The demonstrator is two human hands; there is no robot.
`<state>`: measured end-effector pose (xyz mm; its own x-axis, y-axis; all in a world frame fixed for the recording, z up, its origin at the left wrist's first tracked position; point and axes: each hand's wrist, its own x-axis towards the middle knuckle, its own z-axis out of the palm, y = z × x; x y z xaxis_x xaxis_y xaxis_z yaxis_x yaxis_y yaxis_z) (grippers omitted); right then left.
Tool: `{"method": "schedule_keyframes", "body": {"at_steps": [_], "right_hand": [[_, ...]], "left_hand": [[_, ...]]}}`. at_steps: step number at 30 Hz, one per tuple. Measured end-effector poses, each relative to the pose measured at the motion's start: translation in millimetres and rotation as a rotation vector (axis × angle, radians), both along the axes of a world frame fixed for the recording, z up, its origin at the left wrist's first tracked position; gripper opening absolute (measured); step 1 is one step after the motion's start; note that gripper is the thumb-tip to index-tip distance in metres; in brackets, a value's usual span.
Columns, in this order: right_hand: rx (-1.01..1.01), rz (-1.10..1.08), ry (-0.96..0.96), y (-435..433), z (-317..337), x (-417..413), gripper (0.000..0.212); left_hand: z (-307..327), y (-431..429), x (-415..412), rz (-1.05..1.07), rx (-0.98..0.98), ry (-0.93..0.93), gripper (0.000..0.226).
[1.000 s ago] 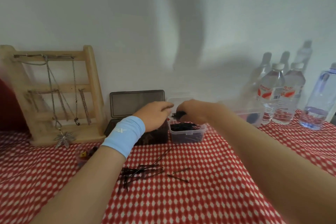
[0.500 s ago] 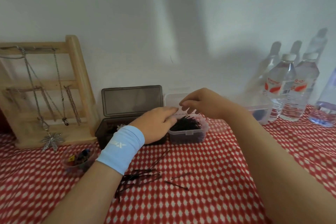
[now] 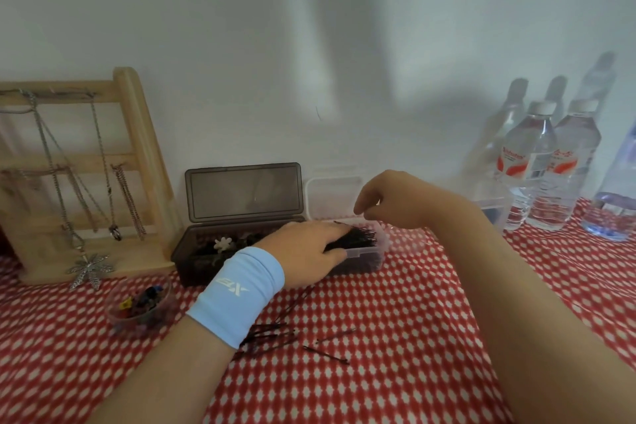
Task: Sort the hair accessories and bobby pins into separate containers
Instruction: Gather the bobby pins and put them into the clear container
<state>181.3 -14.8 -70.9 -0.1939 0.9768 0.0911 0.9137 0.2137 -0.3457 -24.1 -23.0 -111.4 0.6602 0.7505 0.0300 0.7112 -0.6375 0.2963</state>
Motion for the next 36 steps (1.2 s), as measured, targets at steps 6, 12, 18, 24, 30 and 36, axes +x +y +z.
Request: {"method": "schedule_keyframes", "body": {"at_steps": [6,12,18,24,30,36], "right_hand": [[-0.061,0.113,-0.042,6,-20,-16,0.029],[-0.025,0.094,0.028,4,-13,-16,0.025],[-0.145,0.071,-0.092,0,-11,-18,0.024],[-0.133,0.089,-0.137,-11,0,-29,0.025],[-0.021,0.092,-0.046,-35,23,-55,0.013],[-0.268,0.382,-0.207,-64,17,-102,0.033]], "left_hand": [[10,3,-10,0.058,0.042,-0.224,0.036],[4,6,-10,0.045,0.06,-0.092,0.046],[0,-2,2,0.04,0.013,0.274,0.065],[13,-1,-11,0.095,0.149,-0.031,0.043],[31,-20,-39,0.173,0.206,-0.169,0.019],[15,-48,-85,0.167,-0.006,0.096,0.026]]}}
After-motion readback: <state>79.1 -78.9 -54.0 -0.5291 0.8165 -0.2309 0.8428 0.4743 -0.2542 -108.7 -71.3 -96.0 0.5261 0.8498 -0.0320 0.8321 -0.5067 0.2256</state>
